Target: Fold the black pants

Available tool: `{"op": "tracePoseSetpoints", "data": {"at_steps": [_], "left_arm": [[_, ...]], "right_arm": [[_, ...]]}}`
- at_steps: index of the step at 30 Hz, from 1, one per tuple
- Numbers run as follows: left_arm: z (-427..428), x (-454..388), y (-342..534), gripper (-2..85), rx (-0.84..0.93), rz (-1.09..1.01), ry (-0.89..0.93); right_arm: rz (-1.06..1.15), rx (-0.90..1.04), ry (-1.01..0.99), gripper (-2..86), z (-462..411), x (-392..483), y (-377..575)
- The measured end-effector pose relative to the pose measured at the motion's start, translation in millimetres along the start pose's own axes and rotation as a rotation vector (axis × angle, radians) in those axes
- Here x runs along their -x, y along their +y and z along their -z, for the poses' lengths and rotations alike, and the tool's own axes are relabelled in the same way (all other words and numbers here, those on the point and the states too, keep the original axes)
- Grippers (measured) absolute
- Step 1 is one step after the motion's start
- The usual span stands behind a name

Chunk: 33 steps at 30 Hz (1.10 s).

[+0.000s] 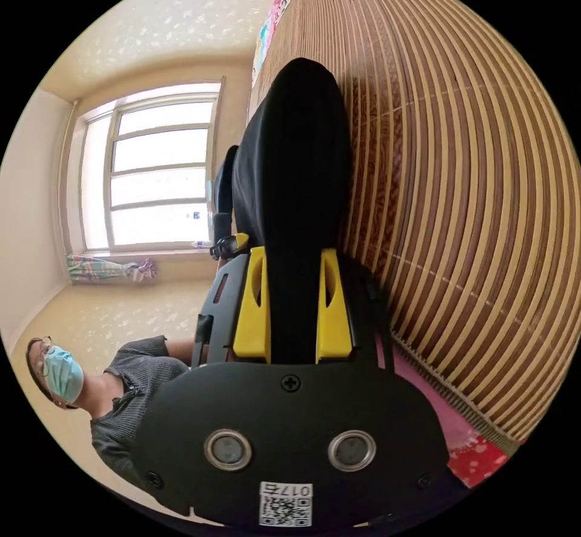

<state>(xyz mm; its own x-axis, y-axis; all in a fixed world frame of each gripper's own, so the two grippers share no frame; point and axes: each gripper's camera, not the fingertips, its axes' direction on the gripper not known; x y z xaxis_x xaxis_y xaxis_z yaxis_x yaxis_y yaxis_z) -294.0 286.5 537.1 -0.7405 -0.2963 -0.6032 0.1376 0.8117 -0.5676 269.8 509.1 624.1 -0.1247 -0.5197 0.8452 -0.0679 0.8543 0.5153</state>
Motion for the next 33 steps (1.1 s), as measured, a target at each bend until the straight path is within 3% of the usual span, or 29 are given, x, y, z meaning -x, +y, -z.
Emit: {"op": "tracePoseSetpoints", "data": {"at_steps": [3,5,9,15,21,23,25,27,29,31,33], "left_arm": [[-21,-8,-7,12.1,0.066,-0.012,0.131],[-36,-31,-6,11.3,0.116,-0.063,0.122],[-75,-100,0,10.4,0.197,-0.16,0.094],[-179,-243,-18,10.0,0.271,-0.398,0.113],[-341,-384,-69,12.0,0.317,-0.6,0.214],[-402,-402,-85,14.0,0.327,-0.676,0.177],[-465,-391,-95,15.9,0.439,-0.602,0.09],[-512,-355,-84,14.6,0.552,-0.472,0.093],[-509,-336,-66,11.1,0.508,-0.507,0.15],[-492,-316,-56,10.5,0.454,-0.498,0.123],[-483,-295,-48,11.1,0.523,-0.451,0.152]], "right_arm": [[0.067,0.036,-0.186,11.2,12,12,-10],[0.171,-0.006,-0.299,10.6,30,44,2],[0.271,-0.067,-0.299,10.0,81,89,30],[0.426,-0.273,-0.228,9.7,228,159,80],[0.433,-0.629,0.059,10.5,416,223,147],[0.244,-0.811,0.384,10.6,479,231,164],[-0.035,-0.994,0.58,8.7,514,222,181],[-0.11,-1.136,0.646,5.2,526,223,204],[-0.054,-1.219,0.677,2.4,511,227,217],[-0.044,-1.186,0.789,1.4,483,225,201],[-0.077,-1.074,0.913,0.8,451,211,166]]}}
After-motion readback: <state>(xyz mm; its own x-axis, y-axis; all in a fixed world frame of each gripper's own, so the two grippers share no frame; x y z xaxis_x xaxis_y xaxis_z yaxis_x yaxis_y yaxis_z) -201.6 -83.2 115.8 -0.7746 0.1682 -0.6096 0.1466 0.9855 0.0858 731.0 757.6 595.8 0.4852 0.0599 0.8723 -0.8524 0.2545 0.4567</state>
